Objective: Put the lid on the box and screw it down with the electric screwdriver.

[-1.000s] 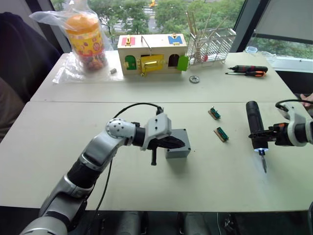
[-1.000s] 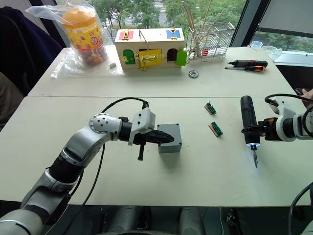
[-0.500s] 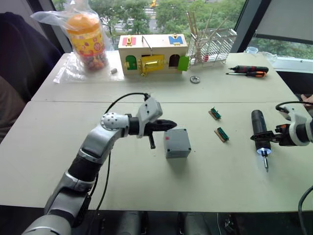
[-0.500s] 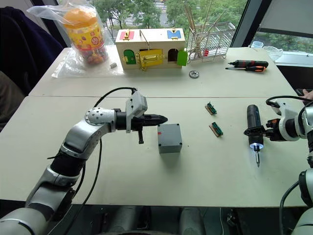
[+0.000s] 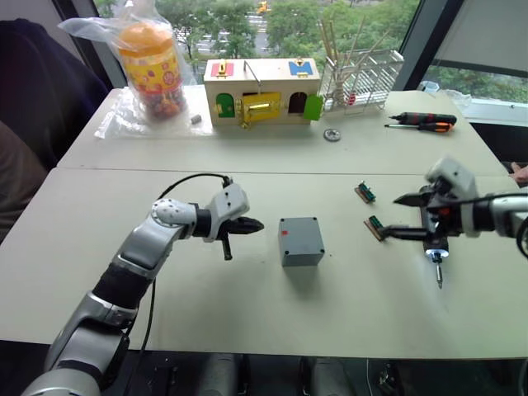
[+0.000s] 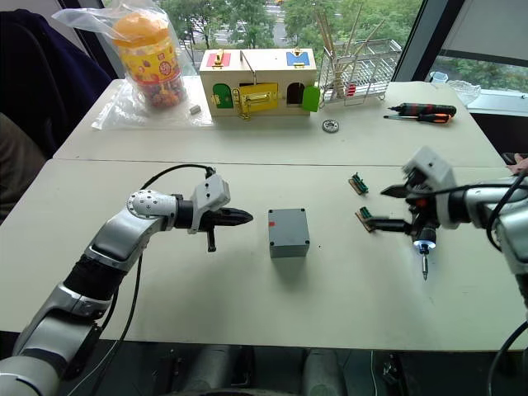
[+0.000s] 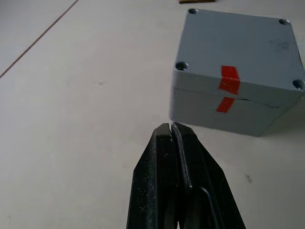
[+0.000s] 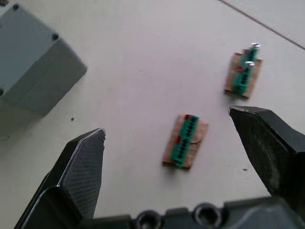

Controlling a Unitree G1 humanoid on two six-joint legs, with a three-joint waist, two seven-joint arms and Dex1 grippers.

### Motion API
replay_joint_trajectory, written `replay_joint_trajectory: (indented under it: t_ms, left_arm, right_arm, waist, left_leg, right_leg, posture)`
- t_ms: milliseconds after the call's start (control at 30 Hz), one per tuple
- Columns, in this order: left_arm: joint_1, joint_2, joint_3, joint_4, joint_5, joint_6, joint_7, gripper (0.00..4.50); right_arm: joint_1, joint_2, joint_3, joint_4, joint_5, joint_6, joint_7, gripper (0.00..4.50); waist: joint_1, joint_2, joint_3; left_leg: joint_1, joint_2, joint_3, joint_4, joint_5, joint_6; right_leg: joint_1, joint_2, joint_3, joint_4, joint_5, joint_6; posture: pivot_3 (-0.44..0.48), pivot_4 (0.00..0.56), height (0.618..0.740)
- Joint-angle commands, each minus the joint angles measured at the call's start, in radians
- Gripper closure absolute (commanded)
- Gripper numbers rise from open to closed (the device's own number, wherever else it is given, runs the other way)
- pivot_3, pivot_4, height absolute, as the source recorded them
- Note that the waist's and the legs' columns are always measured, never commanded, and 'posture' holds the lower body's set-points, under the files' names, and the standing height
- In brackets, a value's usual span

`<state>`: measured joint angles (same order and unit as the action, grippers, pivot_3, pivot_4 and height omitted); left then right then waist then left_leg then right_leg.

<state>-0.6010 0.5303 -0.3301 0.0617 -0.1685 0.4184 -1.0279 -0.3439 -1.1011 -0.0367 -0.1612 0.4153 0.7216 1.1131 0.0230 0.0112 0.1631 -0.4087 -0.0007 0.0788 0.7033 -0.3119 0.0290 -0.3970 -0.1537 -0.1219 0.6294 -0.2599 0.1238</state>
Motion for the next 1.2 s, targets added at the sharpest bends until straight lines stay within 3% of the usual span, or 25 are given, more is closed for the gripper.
replay_joint_trajectory:
  t_ms: [33, 300, 533, 833, 1000, 1200]
  left_arm:
    - [-0.034, -0.033, -0.014, 0.011, 0.011, -0.021, -0.016, 4.5]
    - [-0.089, -0.104, -0.059, 0.067, 0.035, -0.038, -0.056, 4.5]
    - [-0.16, -0.164, -0.063, 0.189, 0.074, -0.112, -0.066, 4.5]
    - [-0.324, -0.29, -0.032, 0.52, 0.156, -0.319, 0.018, 4.5]
    - [-0.322, -0.229, -0.012, 0.534, 0.183, -0.354, -0.002, 4.5]
    - [-0.219, -0.103, 0.016, 0.314, 0.159, -0.249, -0.04, 4.5]
  right_arm:
    - [0.073, 0.044, -0.025, -0.195, 0.07, 0.054, -0.039, 0.04]
    - [0.116, 0.203, 0.069, -0.306, 0.074, 0.107, -0.169, 0.04]
    - [0.117, 0.252, 0.099, -0.369, 0.111, 0.174, -0.22, 0.04]
    - [0.109, 0.34, 0.1, -0.439, 0.136, 0.268, -0.344, 0.04]
    - [0.136, 0.265, 0.073, -0.442, 0.099, 0.278, -0.368, 0.04]
    - [0.123, 0.225, 0.053, -0.366, 0.067, 0.206, -0.354, 0.04]
  waist:
    - [0.002, 0.0, 0.0]
    - [0.016, -0.004, 0.002]
    - [0.017, -0.004, 0.002]
    - [0.016, -0.006, 0.004]
    - [0.011, -0.007, 0.004]
    - [0.012, -0.008, 0.005]
  left_leg:
    - [0.0, 0.0, 0.0, 0.0, 0.0, 0.0]
    - [0.0, 0.0, -0.001, 0.001, 0.0, 0.0]
    - [0.0, 0.0, -0.002, 0.002, 0.0, 0.0]
    - [-0.001, 0.0, -0.002, 0.002, -0.001, 0.001]
    - [-0.001, 0.0, -0.001, 0.001, -0.001, 0.002]
    - [-0.001, 0.001, -0.001, 0.001, -0.001, 0.002]
  right_leg:
    - [0.0, 0.0, 0.0, 0.0, 0.0, 0.0]
    - [0.0, 0.001, 0.0, 0.001, 0.0, 0.0]
    - [0.0, 0.001, 0.0, 0.001, 0.0, 0.0]
    - [0.0, 0.001, 0.0, 0.001, 0.0, 0.0]
    - [-0.001, 0.001, 0.0, 0.001, 0.0, 0.0]
    - [-0.002, 0.001, 0.0, 0.001, 0.0, 0.0]
  posture:
    - [0.0, 0.15, 0.705]
    - [0.0, 0.15, 0.705]
    - [0.0, 0.15, 0.705]
    - [0.0, 0.15, 0.705]
    - [0.0, 0.15, 0.705]
    - [0.0, 0.15, 0.705]
